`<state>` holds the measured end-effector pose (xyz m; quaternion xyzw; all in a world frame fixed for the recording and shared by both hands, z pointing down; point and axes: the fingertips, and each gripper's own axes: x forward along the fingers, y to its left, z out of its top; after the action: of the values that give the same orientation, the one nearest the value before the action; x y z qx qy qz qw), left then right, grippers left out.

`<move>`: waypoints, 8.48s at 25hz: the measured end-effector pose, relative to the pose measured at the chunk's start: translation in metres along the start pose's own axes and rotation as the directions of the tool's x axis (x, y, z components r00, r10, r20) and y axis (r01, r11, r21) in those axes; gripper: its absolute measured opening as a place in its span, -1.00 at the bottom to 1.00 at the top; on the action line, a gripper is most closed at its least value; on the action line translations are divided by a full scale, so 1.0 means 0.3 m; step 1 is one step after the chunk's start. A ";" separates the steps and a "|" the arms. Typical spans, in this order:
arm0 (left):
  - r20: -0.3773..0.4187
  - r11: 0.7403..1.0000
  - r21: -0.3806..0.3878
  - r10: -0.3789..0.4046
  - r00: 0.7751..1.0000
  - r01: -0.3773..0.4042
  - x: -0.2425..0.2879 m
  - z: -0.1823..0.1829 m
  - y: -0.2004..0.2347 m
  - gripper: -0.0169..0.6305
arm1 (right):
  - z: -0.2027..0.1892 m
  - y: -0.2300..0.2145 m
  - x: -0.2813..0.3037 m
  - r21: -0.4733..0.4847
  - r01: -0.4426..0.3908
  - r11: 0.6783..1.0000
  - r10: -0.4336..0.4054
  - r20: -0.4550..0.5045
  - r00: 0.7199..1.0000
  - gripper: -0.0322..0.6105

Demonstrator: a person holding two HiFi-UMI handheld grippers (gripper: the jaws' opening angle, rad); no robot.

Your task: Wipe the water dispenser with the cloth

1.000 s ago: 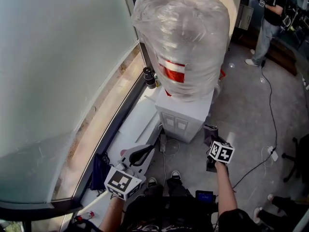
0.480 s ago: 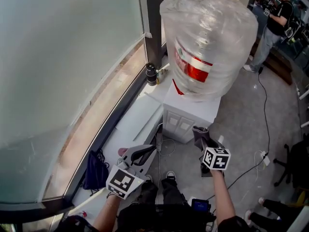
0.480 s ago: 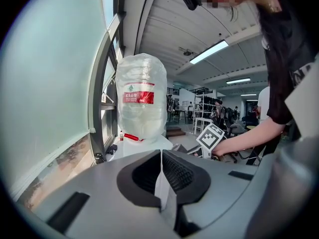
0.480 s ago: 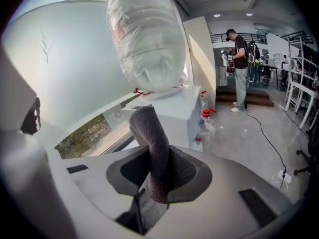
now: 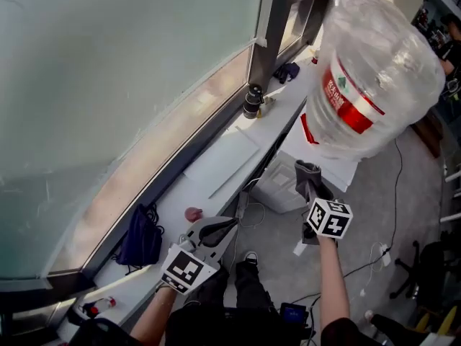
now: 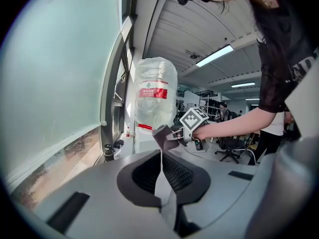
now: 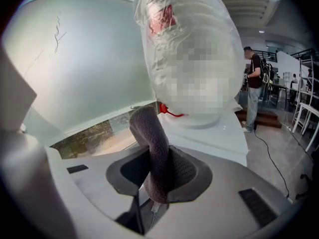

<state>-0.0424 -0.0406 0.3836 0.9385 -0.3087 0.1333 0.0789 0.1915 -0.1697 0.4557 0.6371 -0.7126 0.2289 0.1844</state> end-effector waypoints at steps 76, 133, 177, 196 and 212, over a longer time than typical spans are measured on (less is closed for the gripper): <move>0.033 0.985 0.010 -0.171 0.985 0.170 0.345 -0.274 -0.041 -0.89 | -0.031 -0.067 -0.028 -0.384 0.012 0.923 -0.047 -0.083 0.995 -0.58; -0.077 0.998 -0.061 0.025 0.997 -0.029 0.428 -0.603 0.212 -0.89 | -0.972 -0.211 0.658 -0.240 0.064 0.969 -0.168 -0.443 0.881 -0.58; -0.041 0.990 -0.141 -0.028 0.999 0.022 0.520 -0.598 -0.010 -0.89 | -0.702 -0.424 0.325 -0.394 0.107 0.913 -0.196 -0.194 0.961 -0.58; -0.031 0.992 -0.120 0.037 0.999 -0.040 0.606 -0.737 0.020 -0.89 | -1.289 -0.525 0.725 -0.312 0.116 0.943 -0.241 -0.398 0.885 -0.58; -0.043 0.986 -0.161 0.041 0.998 -0.047 0.512 -0.504 -0.030 -0.89 | -0.927 -0.390 0.389 -0.191 -0.041 0.981 -0.025 -0.331 0.943 -0.58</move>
<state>0.0515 -0.0843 0.5727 0.9191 -0.3375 0.1282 0.1581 0.2854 -0.1195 0.7610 0.5653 -0.6929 0.2627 0.3624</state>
